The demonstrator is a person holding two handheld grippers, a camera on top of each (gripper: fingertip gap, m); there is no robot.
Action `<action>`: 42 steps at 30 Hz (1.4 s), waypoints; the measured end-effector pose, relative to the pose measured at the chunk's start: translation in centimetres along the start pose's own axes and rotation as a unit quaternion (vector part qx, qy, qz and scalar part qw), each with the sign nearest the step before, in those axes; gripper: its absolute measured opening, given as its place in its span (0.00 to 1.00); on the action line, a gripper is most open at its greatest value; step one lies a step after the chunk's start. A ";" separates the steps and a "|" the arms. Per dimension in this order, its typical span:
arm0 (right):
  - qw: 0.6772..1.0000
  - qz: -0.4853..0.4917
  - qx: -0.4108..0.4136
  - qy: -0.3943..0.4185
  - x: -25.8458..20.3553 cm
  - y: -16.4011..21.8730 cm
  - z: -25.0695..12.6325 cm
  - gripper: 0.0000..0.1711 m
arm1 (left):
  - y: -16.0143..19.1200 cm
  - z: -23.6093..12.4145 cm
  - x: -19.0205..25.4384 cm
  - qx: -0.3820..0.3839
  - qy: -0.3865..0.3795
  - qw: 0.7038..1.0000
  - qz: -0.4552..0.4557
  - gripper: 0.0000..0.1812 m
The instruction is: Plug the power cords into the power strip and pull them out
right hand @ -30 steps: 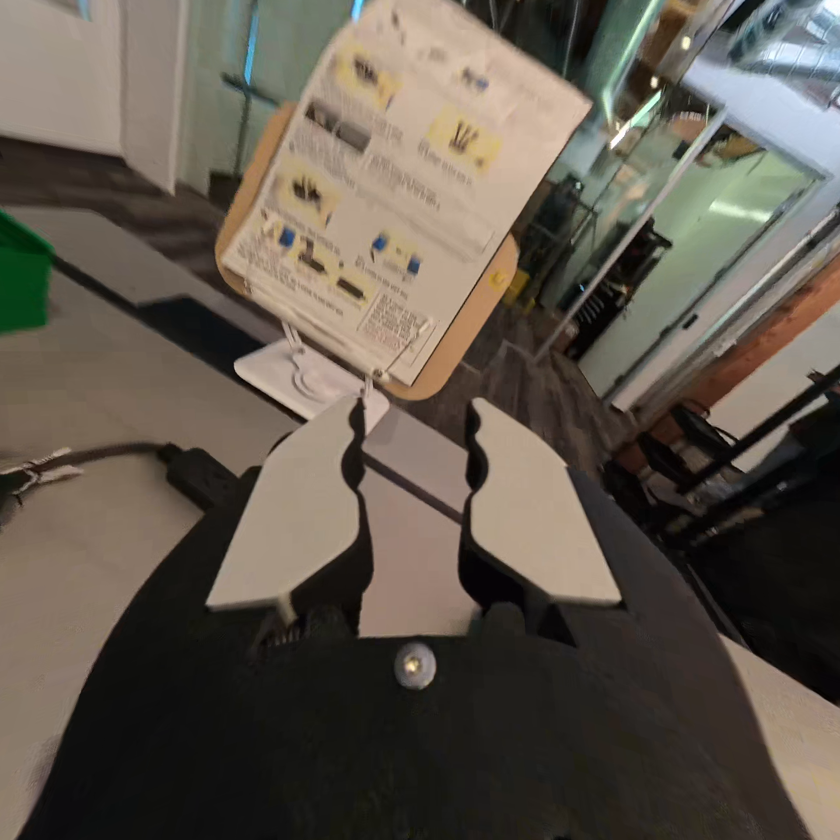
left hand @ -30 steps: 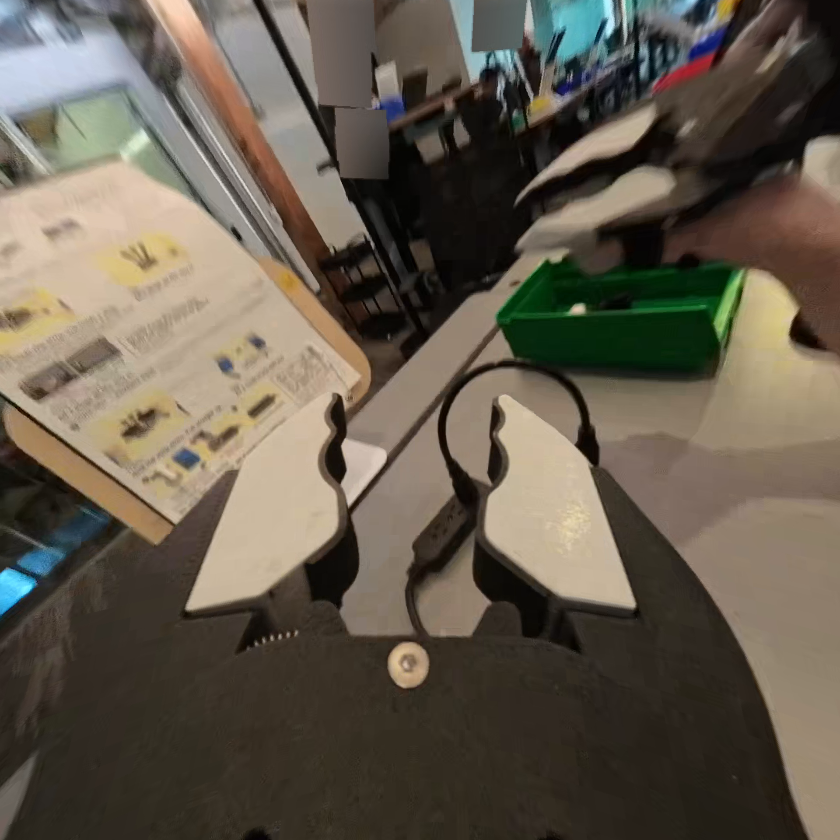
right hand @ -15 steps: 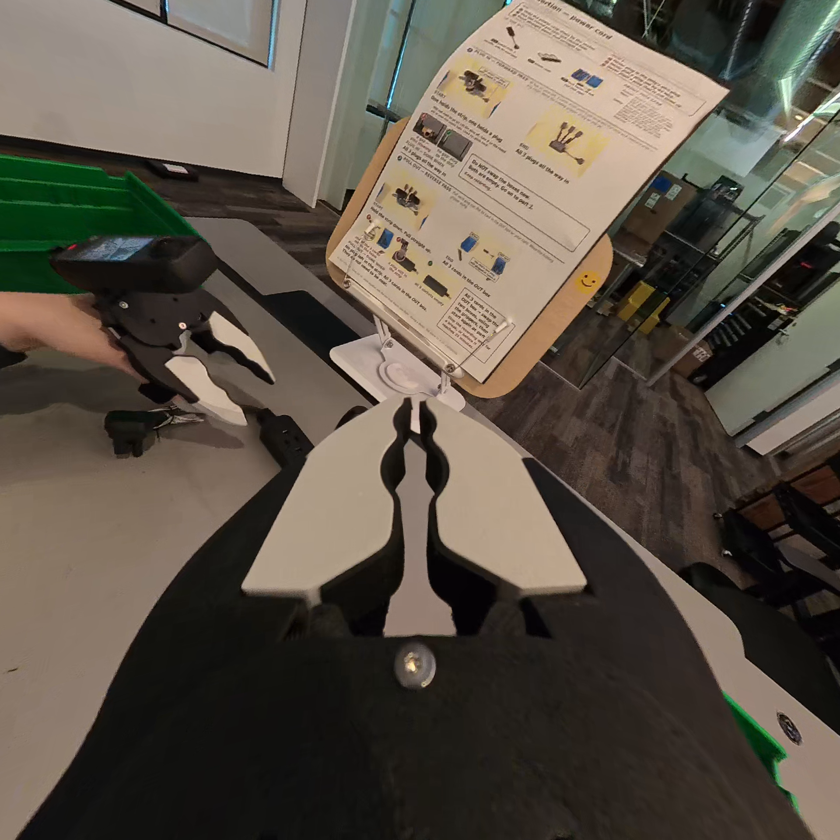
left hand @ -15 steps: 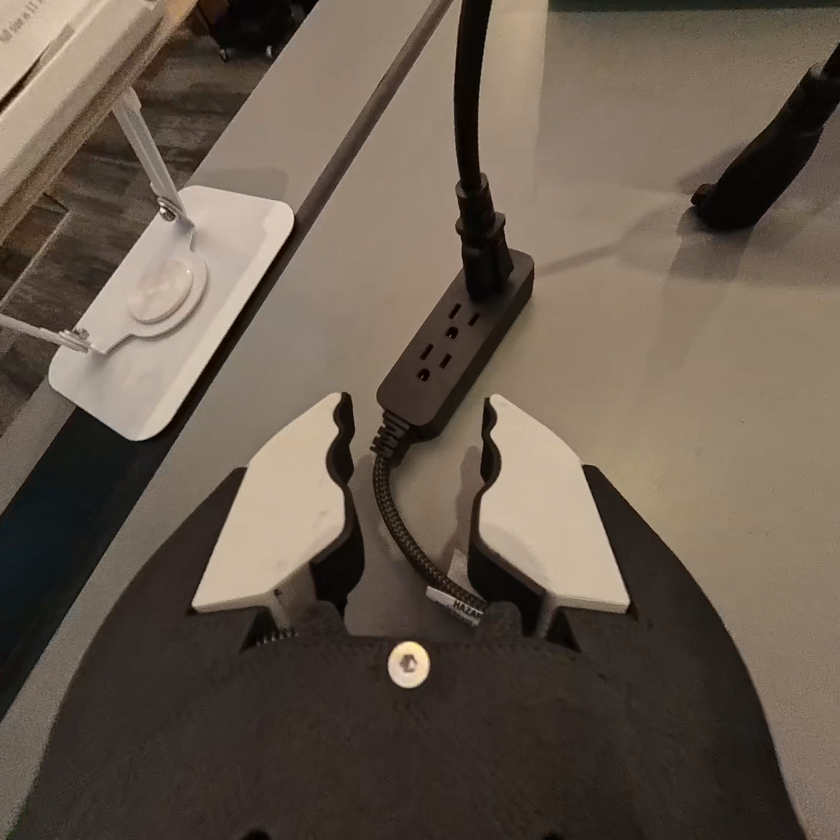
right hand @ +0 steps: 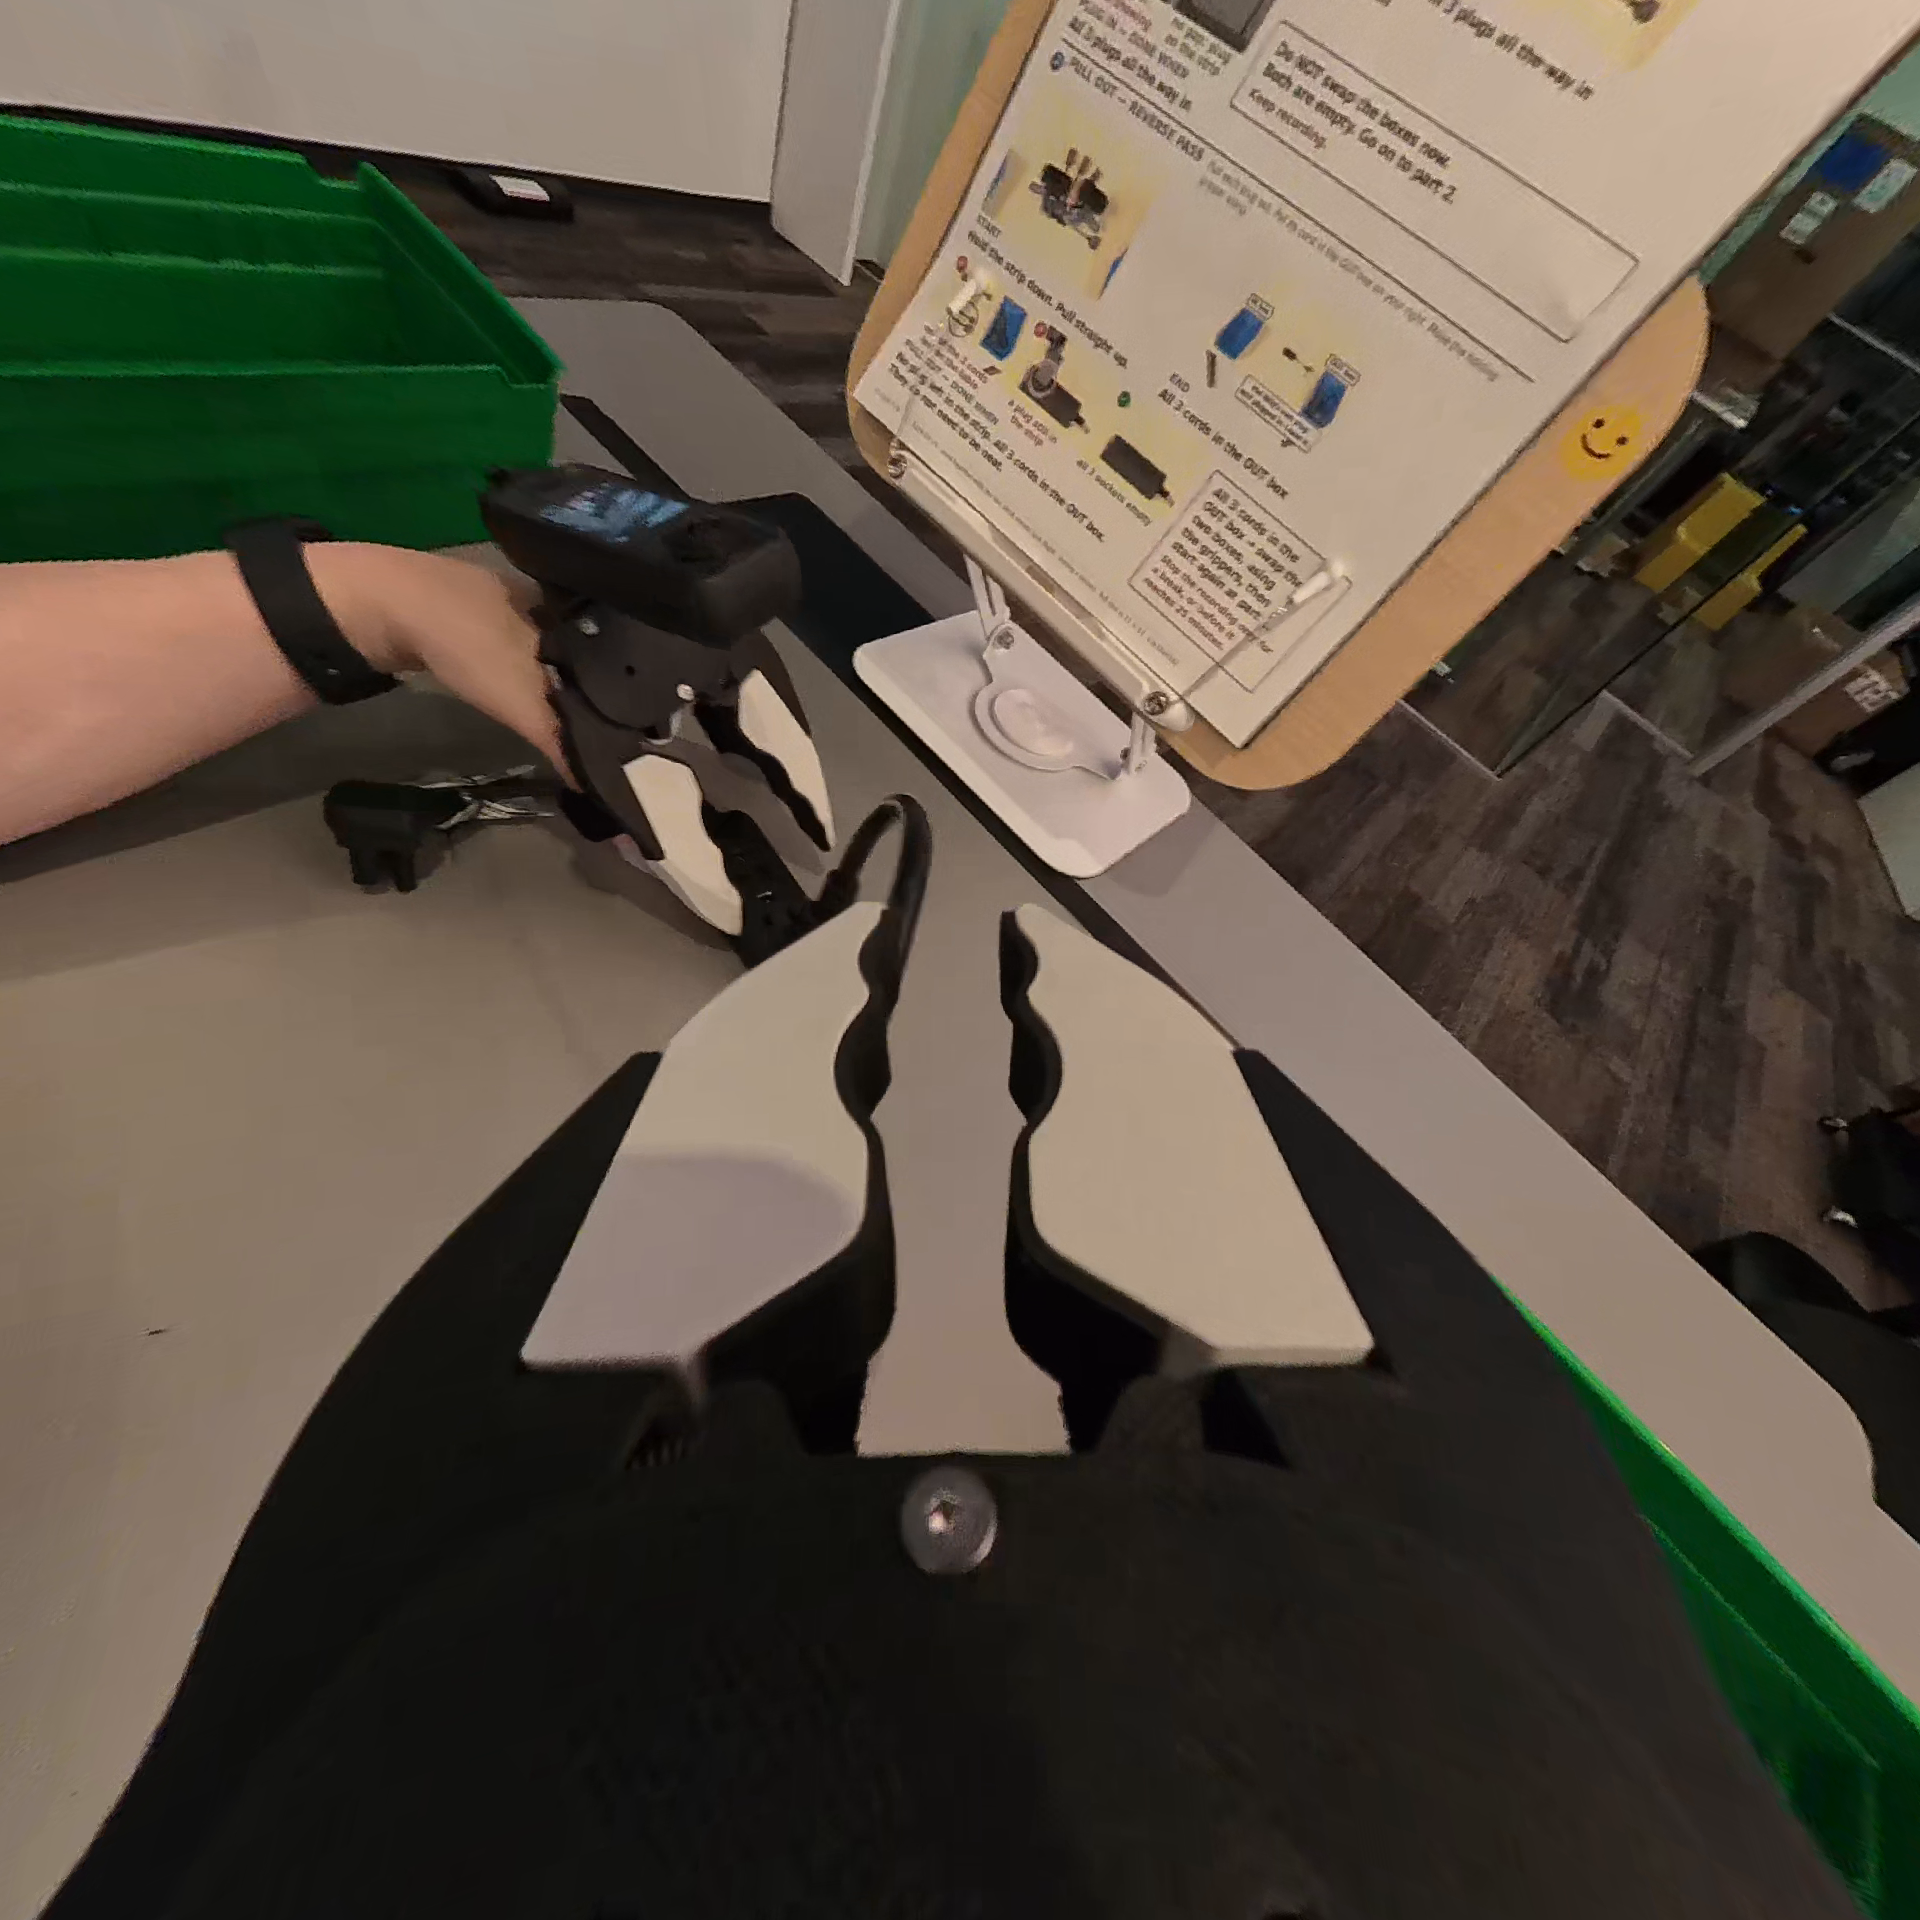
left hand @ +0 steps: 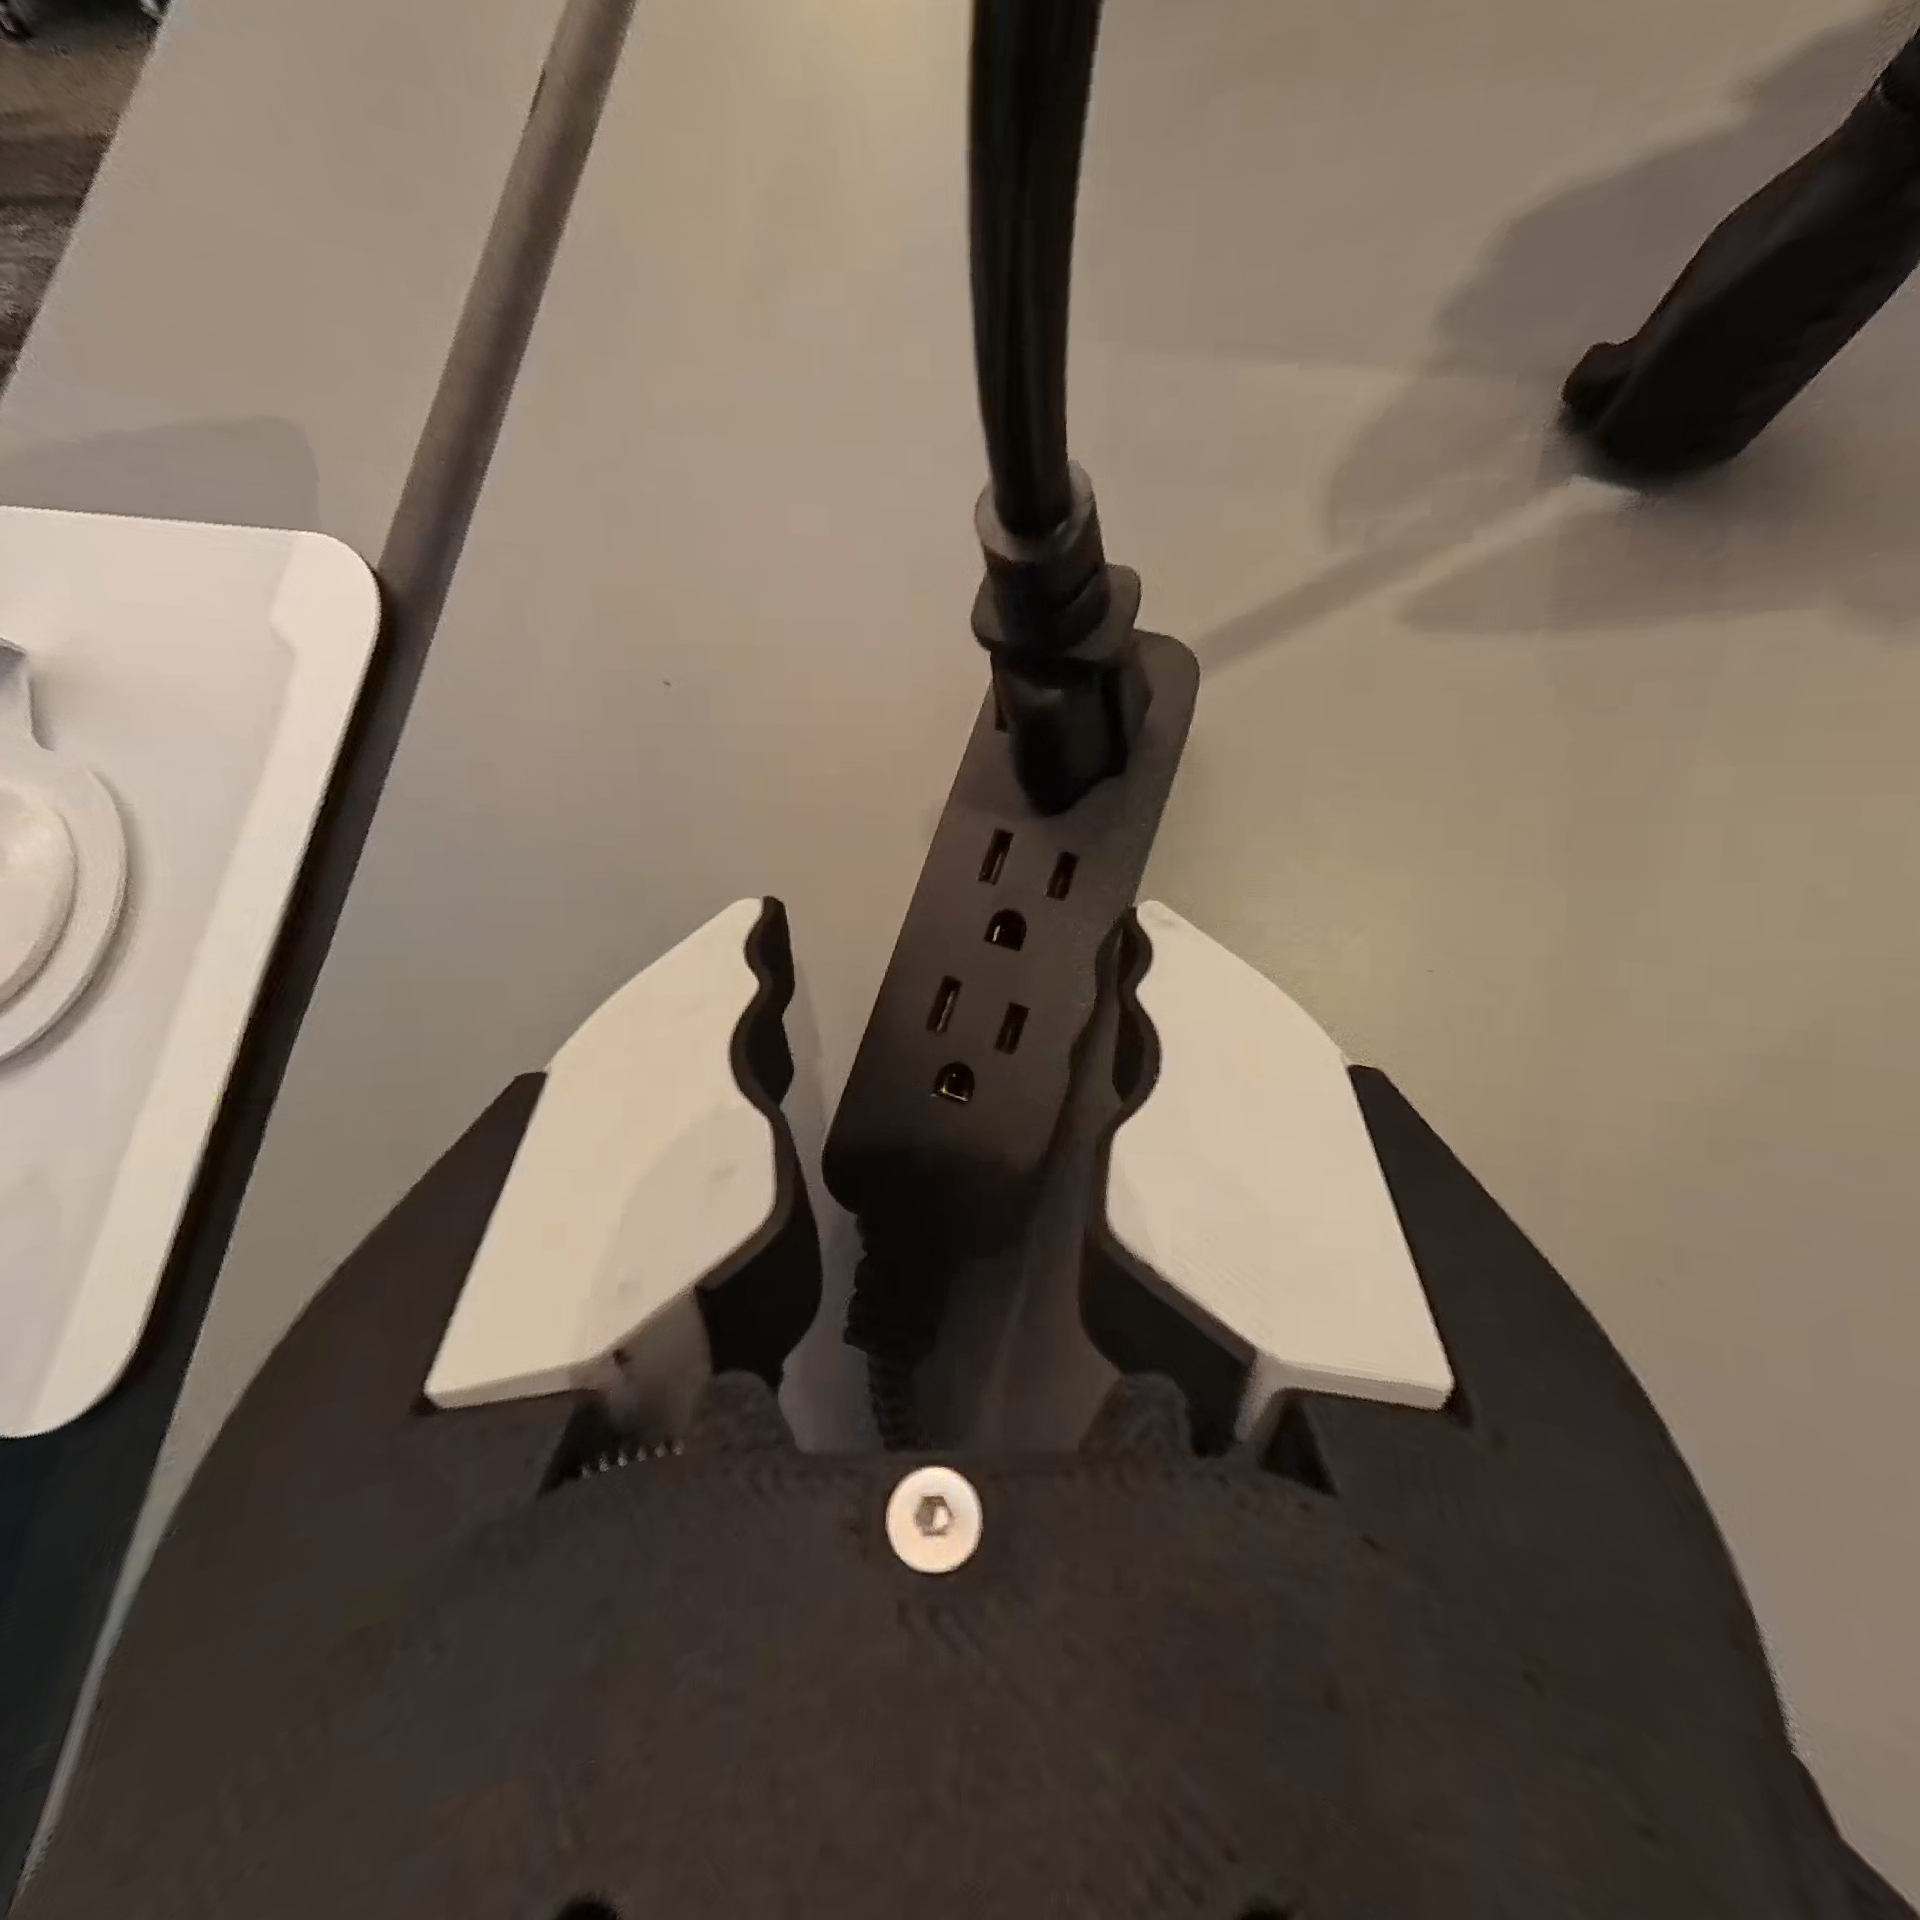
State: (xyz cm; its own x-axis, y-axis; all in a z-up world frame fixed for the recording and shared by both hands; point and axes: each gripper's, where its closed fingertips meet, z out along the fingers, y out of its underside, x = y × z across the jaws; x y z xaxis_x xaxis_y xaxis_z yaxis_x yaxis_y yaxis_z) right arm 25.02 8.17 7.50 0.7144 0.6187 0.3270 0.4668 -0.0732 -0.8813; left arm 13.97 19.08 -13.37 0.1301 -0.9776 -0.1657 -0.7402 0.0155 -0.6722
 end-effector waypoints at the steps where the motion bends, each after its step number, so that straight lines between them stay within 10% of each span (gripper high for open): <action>1: 1.000 0.001 0.006 -0.014 -0.6 -0.3 0.2 0.12 | 0.2 0.0 0.1 -0.003 0.010 1.000 -0.004 0.31; 10: 0.994 -0.004 0.064 -0.087 -2.9 -1.8 0.2 0.16 | 1.8 -0.3 2.7 -0.021 0.066 0.997 0.019 0.24; 18: 0.956 0.238 0.156 -0.071 5.4 3.7 2.8 0.12 | 2.8 -1.8 5.4 0.002 0.109 0.993 0.051 0.24; 27: 0.936 0.121 -0.035 -0.330 -9.3 10.9 13.0 0.16 | 2.8 -1.9 6.0 0.006 0.093 0.994 0.058 0.24; 42: 0.950 0.114 -0.022 -0.289 -10.5 11.3 14.6 0.21 | 2.1 -0.7 6.6 -0.029 0.074 0.994 0.075 0.26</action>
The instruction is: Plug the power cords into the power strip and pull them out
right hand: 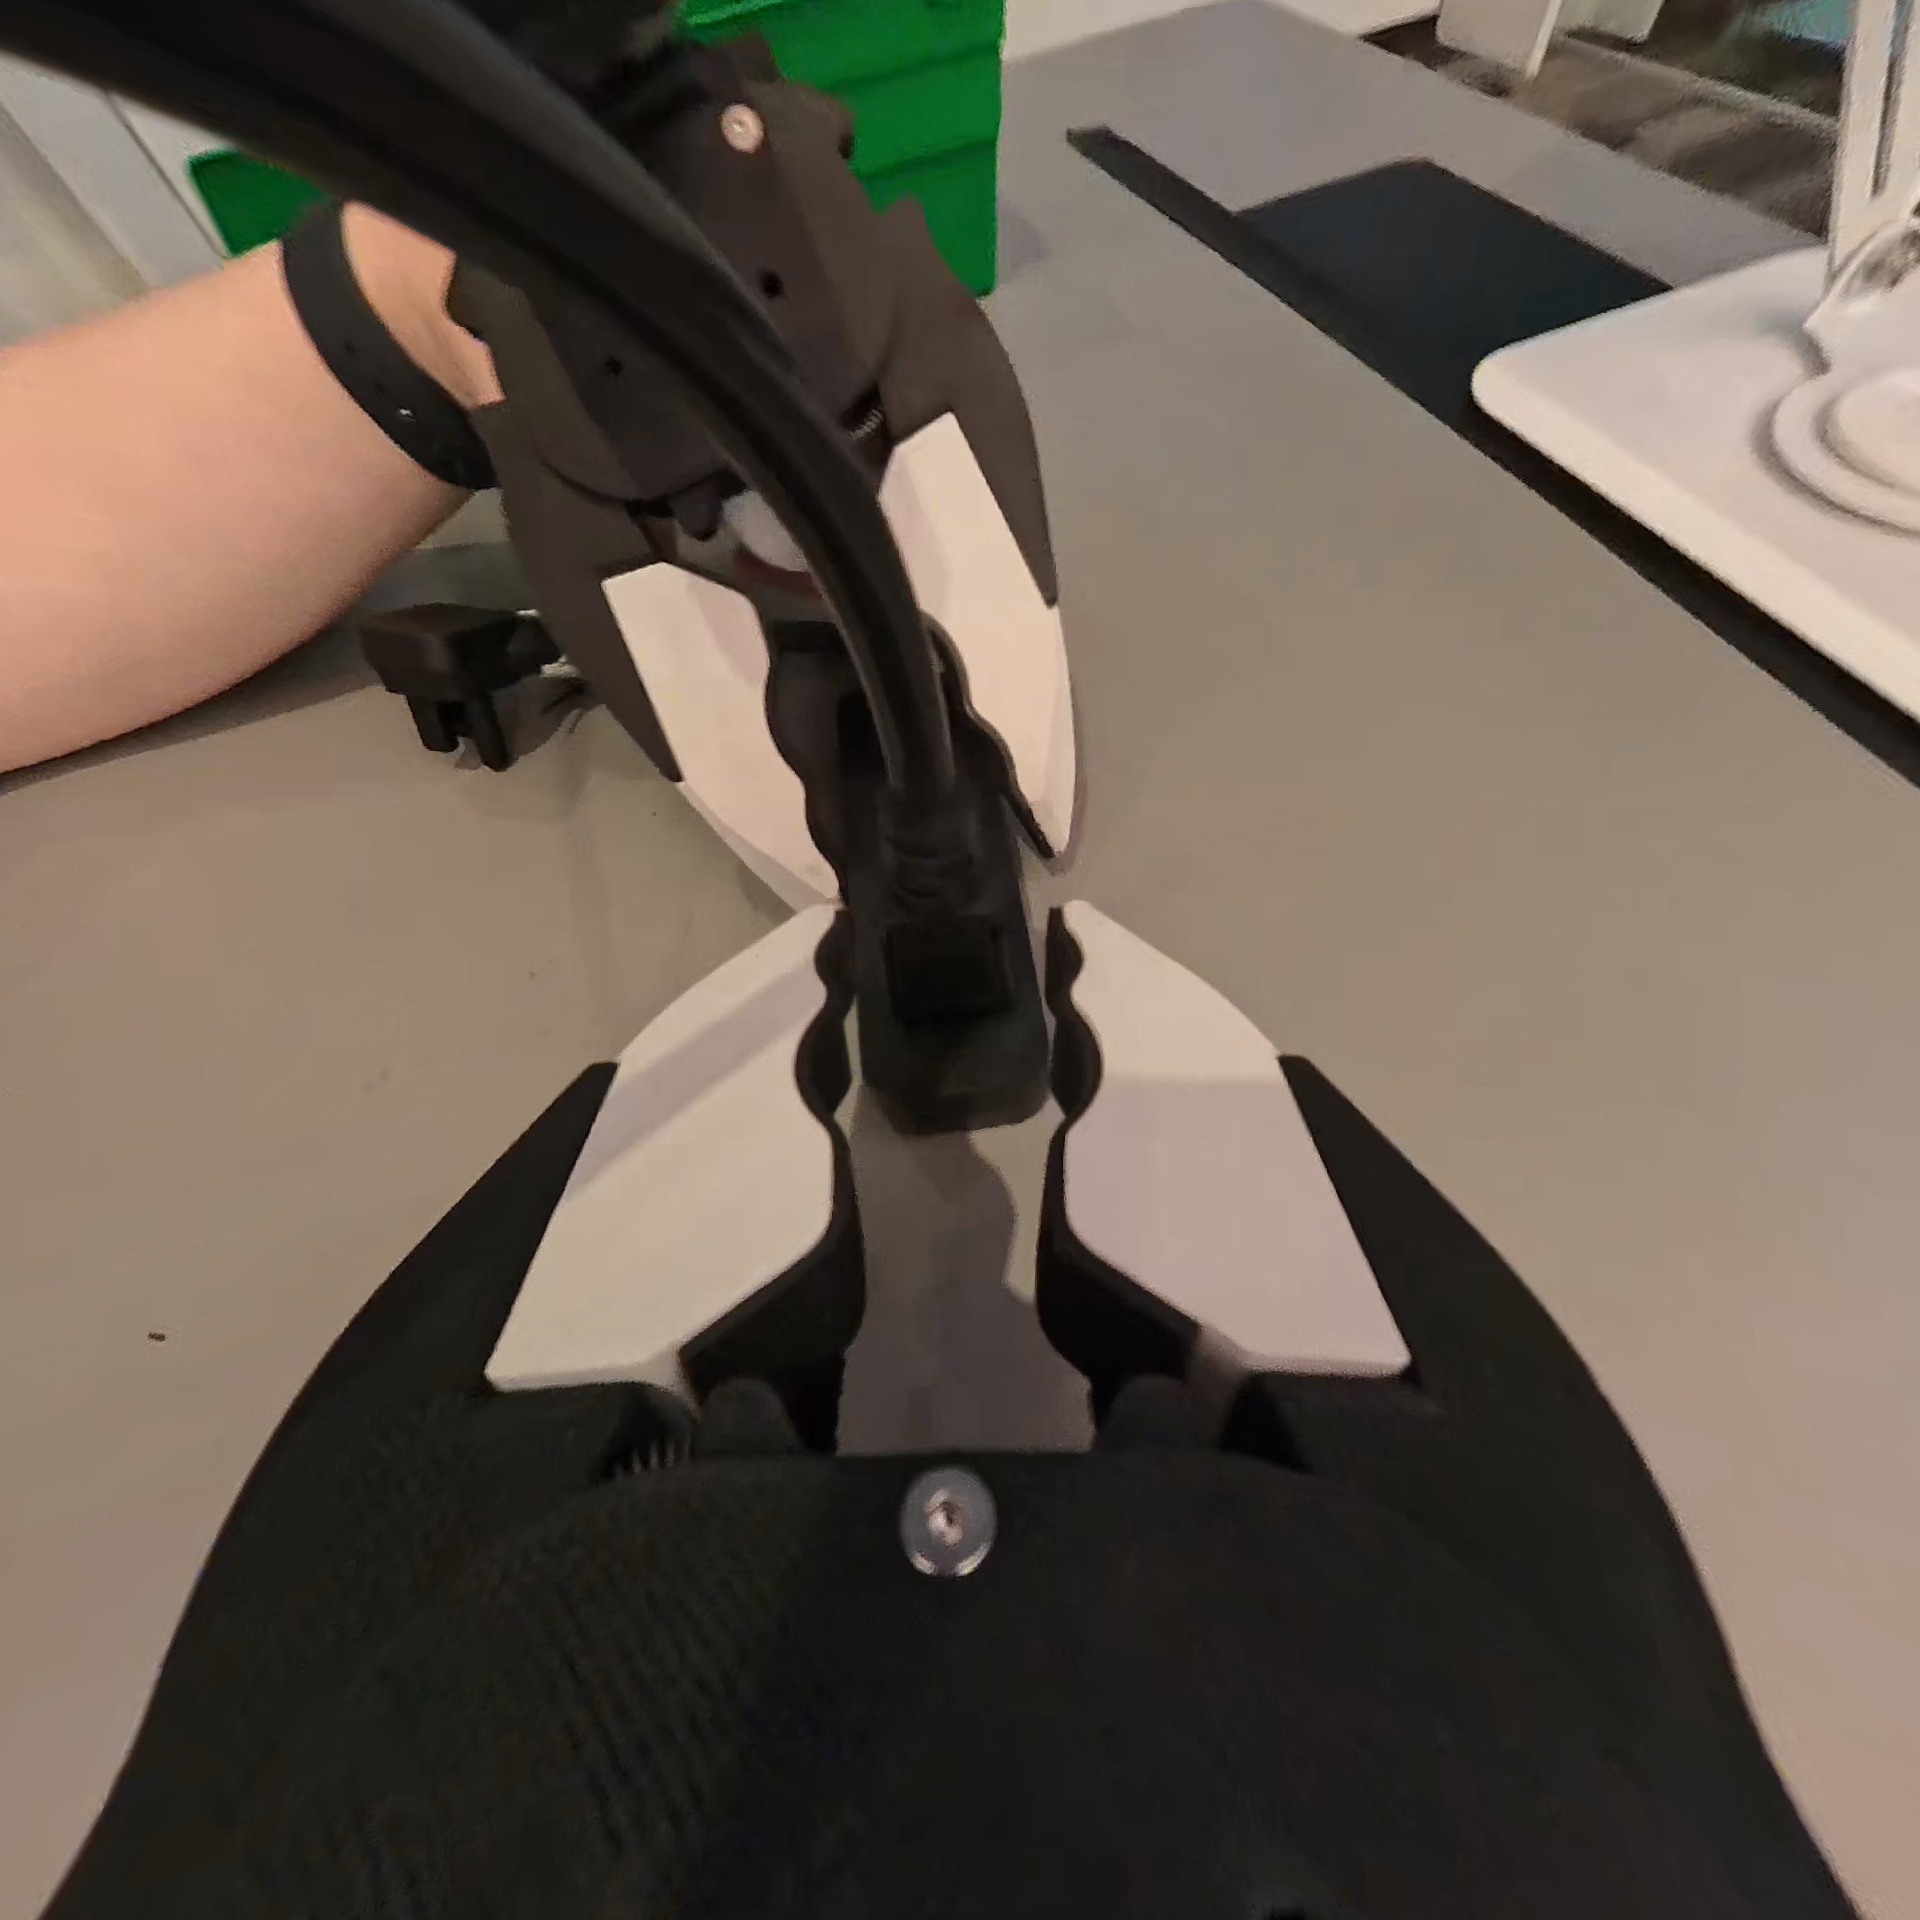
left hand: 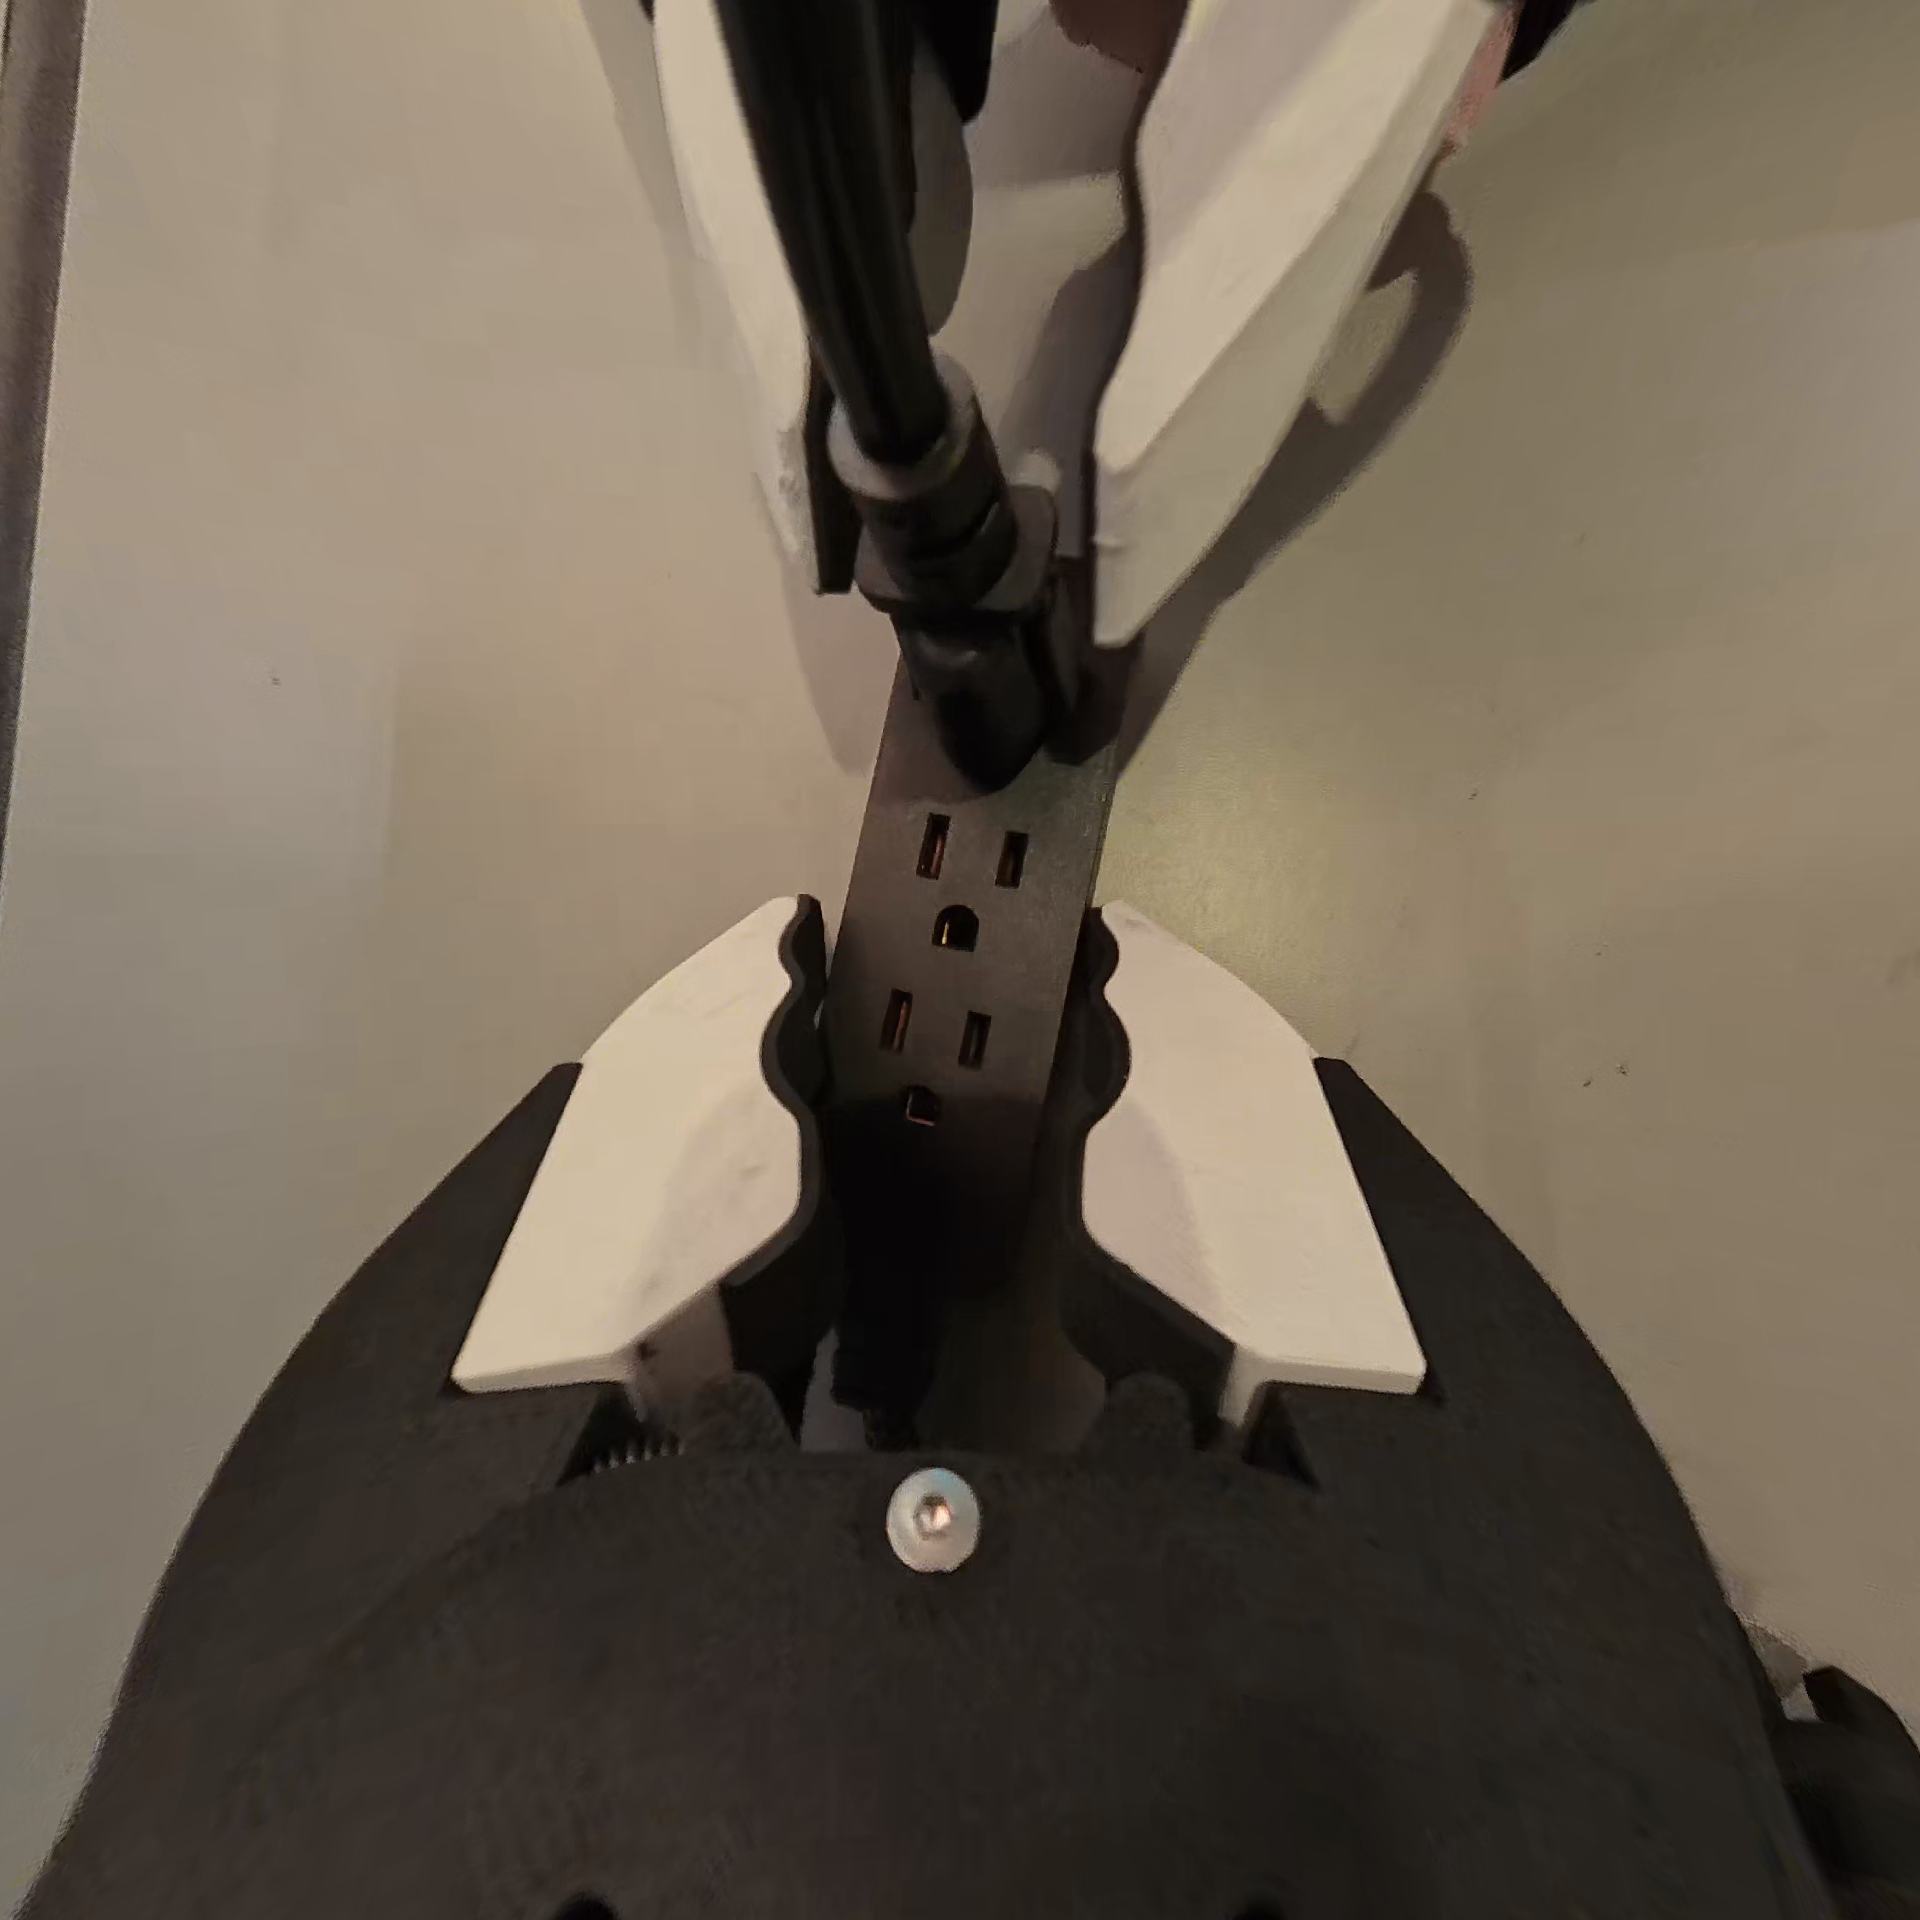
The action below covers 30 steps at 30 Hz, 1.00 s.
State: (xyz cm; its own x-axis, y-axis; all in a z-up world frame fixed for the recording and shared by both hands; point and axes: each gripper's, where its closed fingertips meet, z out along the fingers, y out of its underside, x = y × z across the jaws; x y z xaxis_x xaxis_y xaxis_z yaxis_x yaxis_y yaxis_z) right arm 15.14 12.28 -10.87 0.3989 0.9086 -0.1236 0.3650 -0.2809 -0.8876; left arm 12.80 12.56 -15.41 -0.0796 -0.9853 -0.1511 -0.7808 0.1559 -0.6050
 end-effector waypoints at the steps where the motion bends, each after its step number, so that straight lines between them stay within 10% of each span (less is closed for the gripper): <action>1: 1.000 0.008 0.003 -0.003 -0.1 -0.1 0.1 0.18 | -0.1 0.1 0.0 0.001 -0.001 1.000 0.002 0.26; 21: 0.995 0.100 0.024 -0.006 0.9 0.2 0.8 0.17 | -0.6 0.9 -0.3 0.011 0.009 0.999 -0.044 0.25; 30: 0.994 -0.092 0.023 0.052 0.1 -0.2 0.6 0.14 | -0.6 0.9 0.3 0.008 0.024 0.999 -0.048 0.25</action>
